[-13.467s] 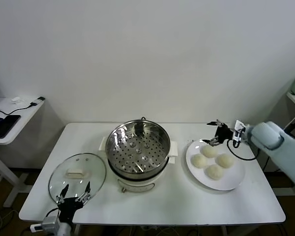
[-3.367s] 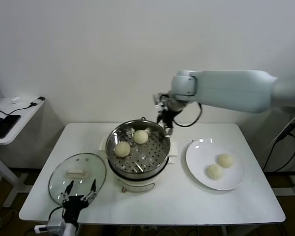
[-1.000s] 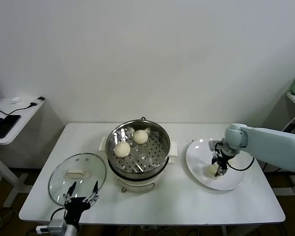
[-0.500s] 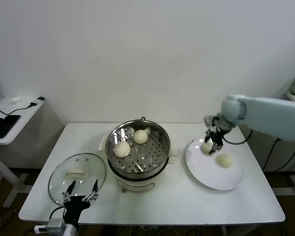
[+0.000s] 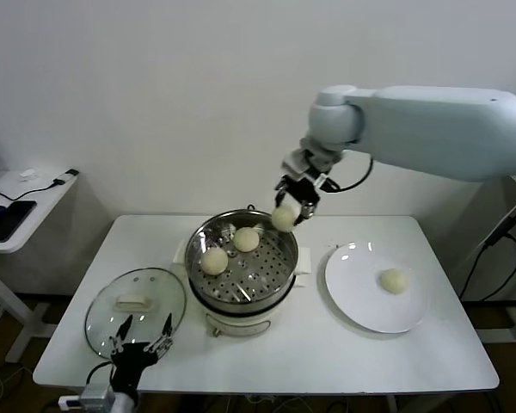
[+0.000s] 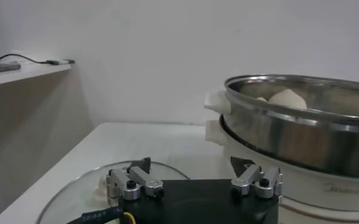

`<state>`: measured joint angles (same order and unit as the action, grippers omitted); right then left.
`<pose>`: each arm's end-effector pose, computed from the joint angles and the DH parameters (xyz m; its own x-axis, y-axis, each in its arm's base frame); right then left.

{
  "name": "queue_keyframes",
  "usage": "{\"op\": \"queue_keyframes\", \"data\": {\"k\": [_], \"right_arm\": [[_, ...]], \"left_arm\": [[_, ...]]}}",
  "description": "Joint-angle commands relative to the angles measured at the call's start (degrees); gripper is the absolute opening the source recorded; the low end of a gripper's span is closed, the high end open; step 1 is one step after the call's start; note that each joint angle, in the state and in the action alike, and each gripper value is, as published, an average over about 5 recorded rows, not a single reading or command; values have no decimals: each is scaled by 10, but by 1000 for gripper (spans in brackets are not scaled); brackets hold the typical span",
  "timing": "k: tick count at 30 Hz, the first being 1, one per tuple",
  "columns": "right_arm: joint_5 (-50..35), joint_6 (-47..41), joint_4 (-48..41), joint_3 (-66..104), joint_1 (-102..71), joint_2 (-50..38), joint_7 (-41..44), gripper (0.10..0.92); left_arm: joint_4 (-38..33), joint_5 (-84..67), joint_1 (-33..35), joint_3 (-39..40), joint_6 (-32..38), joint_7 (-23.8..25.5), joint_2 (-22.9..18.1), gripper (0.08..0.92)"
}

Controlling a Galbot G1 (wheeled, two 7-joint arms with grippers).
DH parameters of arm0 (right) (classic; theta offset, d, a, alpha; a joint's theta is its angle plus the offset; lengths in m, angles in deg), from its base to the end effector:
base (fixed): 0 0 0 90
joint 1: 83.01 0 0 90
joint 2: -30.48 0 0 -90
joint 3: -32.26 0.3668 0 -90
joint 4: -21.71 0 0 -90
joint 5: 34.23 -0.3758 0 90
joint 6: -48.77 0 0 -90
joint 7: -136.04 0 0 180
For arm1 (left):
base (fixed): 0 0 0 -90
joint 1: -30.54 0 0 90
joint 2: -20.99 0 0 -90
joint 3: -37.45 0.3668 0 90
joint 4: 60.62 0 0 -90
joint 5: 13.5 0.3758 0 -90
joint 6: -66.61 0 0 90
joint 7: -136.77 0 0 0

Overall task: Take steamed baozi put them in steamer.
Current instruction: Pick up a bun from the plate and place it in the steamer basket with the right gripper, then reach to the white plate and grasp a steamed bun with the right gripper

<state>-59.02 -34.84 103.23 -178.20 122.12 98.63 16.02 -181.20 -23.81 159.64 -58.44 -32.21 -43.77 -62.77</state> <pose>0.5428 0.1402 0.0465 -0.1463 -0.2083 0.9671 -0.5330 -0.8070 -0.2545 0.1419 0.0521 -0.3356 -0.9562 -0.0364 0.2905 -0.0460 0.9986 -0.0262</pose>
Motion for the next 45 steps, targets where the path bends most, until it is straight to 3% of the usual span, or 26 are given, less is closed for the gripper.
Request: {"op": "queue_keyframes", "data": {"k": [1, 8, 30, 39, 45], "right_arm": [[105, 146, 33, 31, -64, 101, -1, 602], [163, 194, -1, 14, -118, 112, -5, 602], [236, 190, -67, 25, -188, 142, -63, 620], [111, 197, -52, 27, -112, 100, -9, 811], [-50, 135, -65, -21, -2, 19, 44, 822]], "left_arm": [[2, -1, 3, -3, 3, -1, 1, 823], [5, -1, 4, -4, 4, -1, 1, 823], [10, -1, -1, -3, 6, -2, 4, 823], [7, -1, 3, -3, 6, -2, 4, 823], [1, 0, 5, -2, 6, -2, 2, 823]]}}
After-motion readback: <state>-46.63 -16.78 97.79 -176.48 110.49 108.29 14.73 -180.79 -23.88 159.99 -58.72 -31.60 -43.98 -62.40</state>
